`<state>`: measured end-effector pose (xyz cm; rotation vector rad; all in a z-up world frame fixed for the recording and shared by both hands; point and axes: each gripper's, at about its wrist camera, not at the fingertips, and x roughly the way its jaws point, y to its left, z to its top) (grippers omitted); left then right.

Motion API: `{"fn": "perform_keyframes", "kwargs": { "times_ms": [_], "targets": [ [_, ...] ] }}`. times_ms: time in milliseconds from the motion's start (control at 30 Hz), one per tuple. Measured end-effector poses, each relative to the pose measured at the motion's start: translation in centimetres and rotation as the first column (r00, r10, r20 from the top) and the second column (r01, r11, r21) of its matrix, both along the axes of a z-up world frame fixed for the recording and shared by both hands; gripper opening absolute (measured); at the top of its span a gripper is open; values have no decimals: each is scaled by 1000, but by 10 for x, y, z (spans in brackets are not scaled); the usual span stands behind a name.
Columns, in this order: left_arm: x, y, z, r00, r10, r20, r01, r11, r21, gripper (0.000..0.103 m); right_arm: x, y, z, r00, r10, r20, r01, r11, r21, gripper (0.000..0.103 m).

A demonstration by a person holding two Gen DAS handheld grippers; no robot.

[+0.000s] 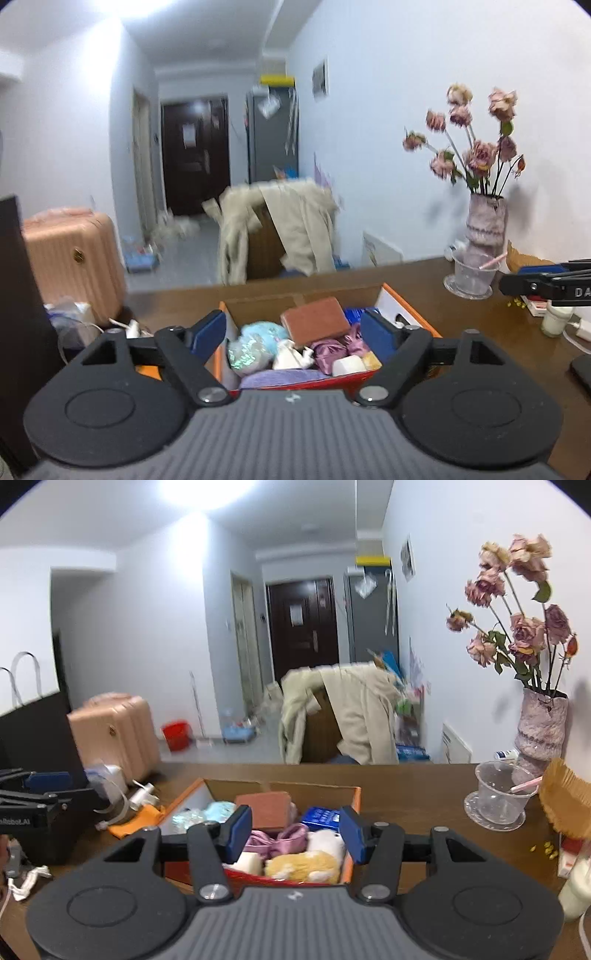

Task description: Organize soft objects

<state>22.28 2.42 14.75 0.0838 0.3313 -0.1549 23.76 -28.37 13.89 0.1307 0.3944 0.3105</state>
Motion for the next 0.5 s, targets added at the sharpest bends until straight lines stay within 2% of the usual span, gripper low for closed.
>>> {"fn": "perform_keyframes", "kwargs": {
  "times_ms": [67, 133, 233, 333, 400, 500],
  "targets": [
    [-29, 1, -15, 998, 10, 55, -10, 1000, 12, 87, -28, 3, -14, 1000, -10, 27, 10, 1000, 5, 54],
    [-60, 4, -32, 996, 15, 91, -15, 1000, -9, 92, -55, 8, -28, 999, -9, 50, 10, 1000, -6, 58],
    [-105, 7, -60, 992, 26, 121, -23, 999, -23, 101, -101, 20, -57, 996, -35, 83, 37, 999, -29, 66],
    [-139, 8, -86, 991, 71, 115, -72, 997, 4, 103, -131, 33, -78, 995, -24, 92, 30, 998, -57, 71],
    [-155, 10, -100, 990, 109, 85, -112, 993, 28, 103, -143, 40, -86, 995, -37, 90, 43, 997, -57, 72],
    [-178, 20, -115, 987, 140, 76, -142, 990, 22, 103, -168, 53, -107, 993, -52, 107, 58, 997, -57, 79]
  ]
}}
